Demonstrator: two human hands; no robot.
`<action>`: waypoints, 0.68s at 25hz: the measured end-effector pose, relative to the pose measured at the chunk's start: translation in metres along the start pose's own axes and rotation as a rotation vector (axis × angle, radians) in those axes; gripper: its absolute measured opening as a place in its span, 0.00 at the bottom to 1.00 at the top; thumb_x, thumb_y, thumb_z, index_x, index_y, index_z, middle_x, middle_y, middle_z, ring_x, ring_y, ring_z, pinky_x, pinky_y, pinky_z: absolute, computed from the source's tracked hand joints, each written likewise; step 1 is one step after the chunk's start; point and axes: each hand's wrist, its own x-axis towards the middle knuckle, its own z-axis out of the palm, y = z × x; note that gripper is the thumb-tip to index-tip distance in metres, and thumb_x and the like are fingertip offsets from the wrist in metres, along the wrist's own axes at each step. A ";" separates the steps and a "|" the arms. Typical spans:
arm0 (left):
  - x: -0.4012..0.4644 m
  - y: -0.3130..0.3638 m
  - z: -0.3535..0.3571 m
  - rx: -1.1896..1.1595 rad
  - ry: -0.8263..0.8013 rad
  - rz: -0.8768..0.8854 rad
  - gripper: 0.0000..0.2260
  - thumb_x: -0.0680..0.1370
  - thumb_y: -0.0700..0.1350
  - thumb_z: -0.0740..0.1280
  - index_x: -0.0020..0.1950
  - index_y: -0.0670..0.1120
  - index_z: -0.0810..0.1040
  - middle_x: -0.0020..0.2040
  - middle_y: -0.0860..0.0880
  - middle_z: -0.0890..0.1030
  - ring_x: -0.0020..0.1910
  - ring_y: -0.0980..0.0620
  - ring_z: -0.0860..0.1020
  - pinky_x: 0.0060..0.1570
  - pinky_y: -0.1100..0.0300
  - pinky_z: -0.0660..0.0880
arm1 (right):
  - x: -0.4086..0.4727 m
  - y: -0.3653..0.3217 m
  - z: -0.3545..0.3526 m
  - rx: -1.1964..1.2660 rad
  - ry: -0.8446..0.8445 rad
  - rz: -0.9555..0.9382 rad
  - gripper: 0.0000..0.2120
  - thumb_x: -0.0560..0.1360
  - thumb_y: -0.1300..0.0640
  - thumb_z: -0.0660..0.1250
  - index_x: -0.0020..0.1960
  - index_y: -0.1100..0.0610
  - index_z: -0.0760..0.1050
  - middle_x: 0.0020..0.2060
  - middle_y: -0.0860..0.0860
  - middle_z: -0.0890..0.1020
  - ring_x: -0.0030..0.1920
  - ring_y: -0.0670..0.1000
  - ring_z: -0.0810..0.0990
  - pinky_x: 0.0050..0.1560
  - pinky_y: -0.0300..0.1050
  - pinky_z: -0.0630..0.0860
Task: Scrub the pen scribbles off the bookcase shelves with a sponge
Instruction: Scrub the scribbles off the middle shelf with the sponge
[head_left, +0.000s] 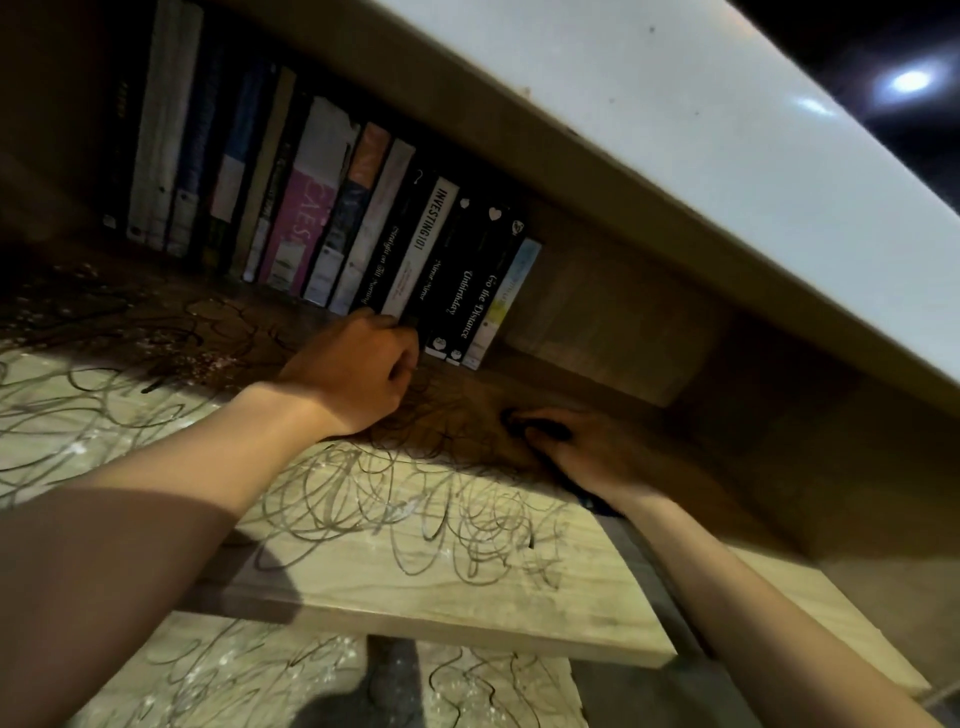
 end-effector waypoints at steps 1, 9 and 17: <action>0.000 0.000 0.000 -0.008 -0.003 0.001 0.05 0.77 0.42 0.63 0.49 0.48 0.77 0.50 0.49 0.78 0.56 0.47 0.72 0.54 0.48 0.73 | -0.010 -0.005 -0.001 0.044 -0.071 -0.038 0.11 0.79 0.60 0.64 0.58 0.50 0.79 0.53 0.33 0.77 0.52 0.29 0.75 0.54 0.23 0.68; -0.004 0.006 -0.001 -0.031 -0.005 0.003 0.08 0.75 0.41 0.63 0.51 0.49 0.78 0.50 0.47 0.78 0.56 0.46 0.72 0.54 0.50 0.73 | -0.006 0.026 -0.013 -0.124 0.138 0.195 0.11 0.80 0.53 0.62 0.60 0.47 0.78 0.59 0.48 0.80 0.59 0.51 0.78 0.60 0.45 0.73; -0.008 0.006 -0.004 -0.056 0.024 0.028 0.07 0.76 0.39 0.64 0.50 0.48 0.78 0.49 0.46 0.78 0.56 0.44 0.72 0.54 0.49 0.74 | -0.064 0.001 -0.017 0.255 -0.035 0.264 0.07 0.78 0.53 0.66 0.53 0.53 0.80 0.33 0.52 0.80 0.29 0.46 0.75 0.27 0.35 0.68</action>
